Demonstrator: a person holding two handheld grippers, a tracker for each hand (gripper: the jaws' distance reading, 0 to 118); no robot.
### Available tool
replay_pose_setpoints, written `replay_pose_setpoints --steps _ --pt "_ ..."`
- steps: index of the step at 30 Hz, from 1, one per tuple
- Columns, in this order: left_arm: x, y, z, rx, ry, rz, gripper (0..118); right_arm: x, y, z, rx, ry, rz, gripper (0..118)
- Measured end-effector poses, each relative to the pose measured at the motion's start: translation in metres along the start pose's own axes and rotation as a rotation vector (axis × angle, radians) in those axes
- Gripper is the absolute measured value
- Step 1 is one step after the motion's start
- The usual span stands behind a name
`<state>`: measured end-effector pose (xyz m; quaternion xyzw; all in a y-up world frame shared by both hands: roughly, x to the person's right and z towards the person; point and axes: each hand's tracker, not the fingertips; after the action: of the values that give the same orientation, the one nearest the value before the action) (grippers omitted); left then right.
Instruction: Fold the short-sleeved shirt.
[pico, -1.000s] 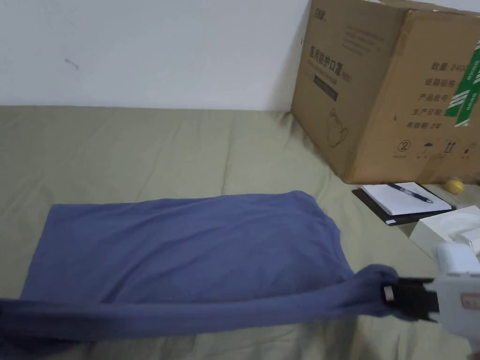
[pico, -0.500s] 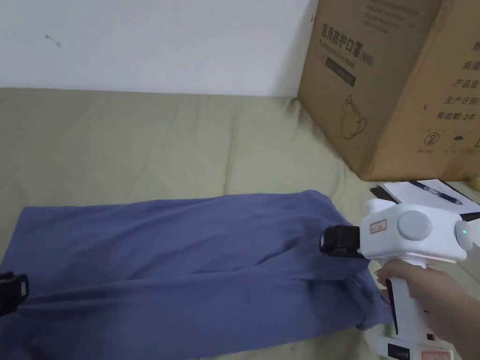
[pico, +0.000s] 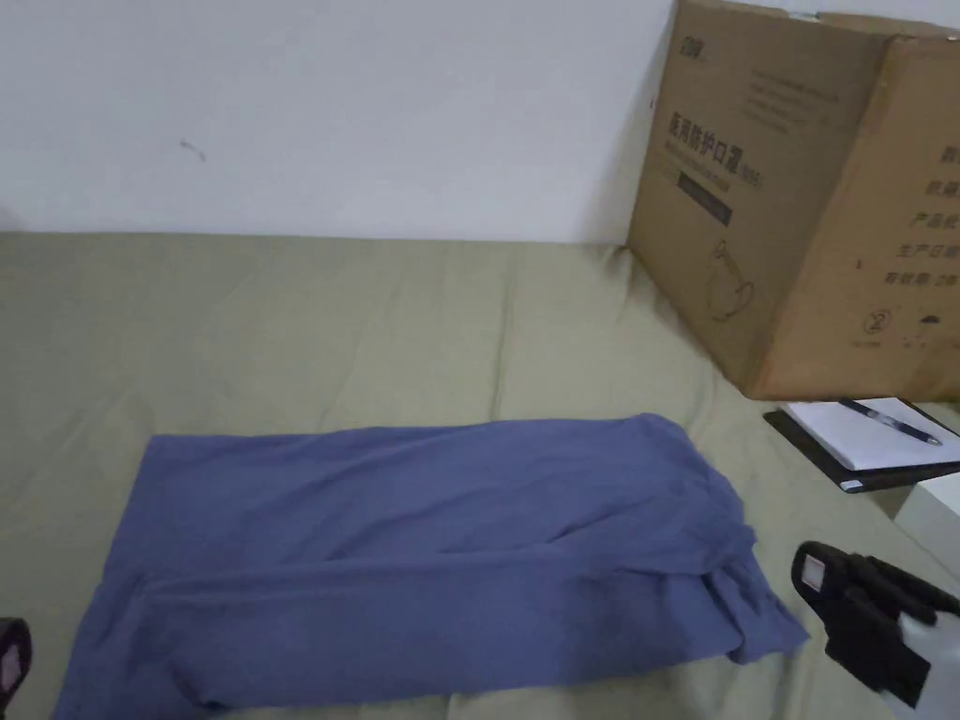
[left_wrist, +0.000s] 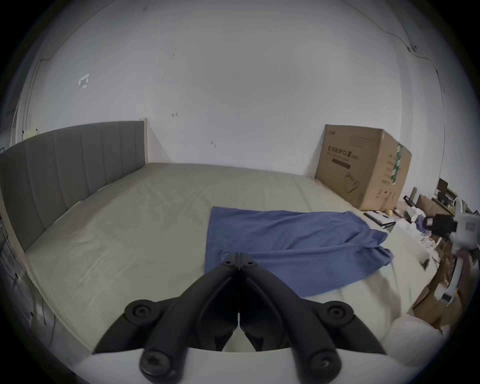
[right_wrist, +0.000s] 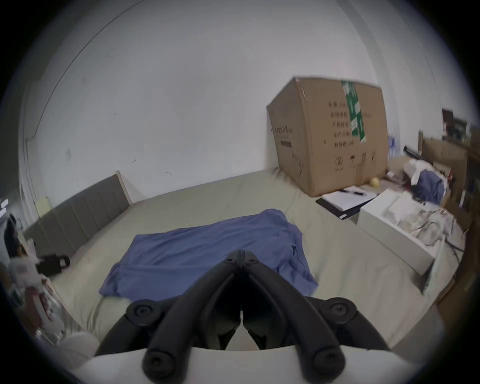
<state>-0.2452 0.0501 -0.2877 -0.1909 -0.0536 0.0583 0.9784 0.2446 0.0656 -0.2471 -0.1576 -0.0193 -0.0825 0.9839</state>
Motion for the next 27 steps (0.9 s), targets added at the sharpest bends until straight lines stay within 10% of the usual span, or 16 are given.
replay_pose_setpoints --steps 5,10,13,14,27 --pt "-0.007 0.025 0.013 -0.081 -0.109 0.108 0 -0.024 -0.006 0.021 -0.059 0.105 0.021 0" --pt "-0.047 0.045 -0.085 -0.55 -0.088 0.22 6 -0.038 0.005 0.012 -0.096 0.177 0.012 0" --pt "-0.07 0.025 -0.139 -0.667 -0.017 0.267 107 -0.038 0.007 0.005 -0.133 0.213 -0.04 0" --pt "-0.074 0.017 -0.153 -0.694 0.035 0.276 116 -0.038 0.006 0.003 -0.139 0.221 -0.052 0" --pt "-0.049 -0.044 -0.21 -0.812 0.245 0.033 109 -0.034 -0.015 -0.023 -0.262 0.188 -0.067 0"
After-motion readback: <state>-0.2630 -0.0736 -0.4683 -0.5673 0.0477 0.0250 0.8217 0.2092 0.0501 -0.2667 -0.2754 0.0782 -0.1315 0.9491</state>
